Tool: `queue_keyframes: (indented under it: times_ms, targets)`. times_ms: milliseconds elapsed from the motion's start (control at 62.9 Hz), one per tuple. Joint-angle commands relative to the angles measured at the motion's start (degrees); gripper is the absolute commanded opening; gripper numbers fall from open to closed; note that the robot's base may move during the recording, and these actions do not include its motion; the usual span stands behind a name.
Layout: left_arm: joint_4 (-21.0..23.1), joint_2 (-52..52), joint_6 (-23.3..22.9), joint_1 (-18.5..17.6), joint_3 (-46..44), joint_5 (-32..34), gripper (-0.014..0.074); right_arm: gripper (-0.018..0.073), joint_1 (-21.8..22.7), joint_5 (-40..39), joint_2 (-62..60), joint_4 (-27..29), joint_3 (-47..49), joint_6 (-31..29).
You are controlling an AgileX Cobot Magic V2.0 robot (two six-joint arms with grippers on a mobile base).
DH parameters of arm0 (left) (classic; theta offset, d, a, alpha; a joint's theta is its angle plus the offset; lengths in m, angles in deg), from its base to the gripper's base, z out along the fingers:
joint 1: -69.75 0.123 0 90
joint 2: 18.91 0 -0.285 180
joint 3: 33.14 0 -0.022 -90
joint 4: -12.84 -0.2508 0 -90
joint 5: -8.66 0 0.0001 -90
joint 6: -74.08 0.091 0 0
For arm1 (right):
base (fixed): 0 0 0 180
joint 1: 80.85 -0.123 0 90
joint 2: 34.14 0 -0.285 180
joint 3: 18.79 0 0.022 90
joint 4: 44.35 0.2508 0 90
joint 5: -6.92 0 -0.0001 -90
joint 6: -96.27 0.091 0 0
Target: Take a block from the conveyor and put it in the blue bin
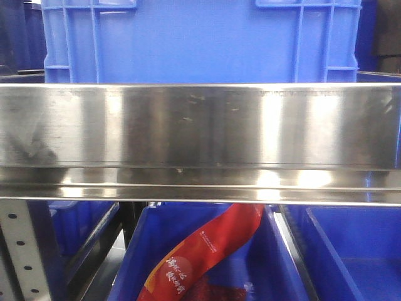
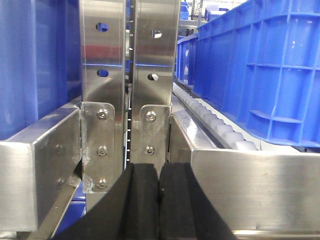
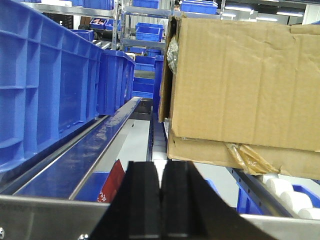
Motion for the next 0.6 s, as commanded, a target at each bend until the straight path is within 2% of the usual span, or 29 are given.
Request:
queue_keyframes:
  times_ms: [0, 588]
  targets:
    - [0.38, 0.32, -0.05, -0.42, -0.05, 1.41, -0.0111, -0.0167, 0.36, -0.99, -0.15, -0.4, -0.15, -0.01]
    - [0.38, 0.32, -0.05, -0.42, -0.05, 1.41, -0.0111, -0.0167, 0.36, -0.99, -0.15, -0.4, -0.15, -0.01]
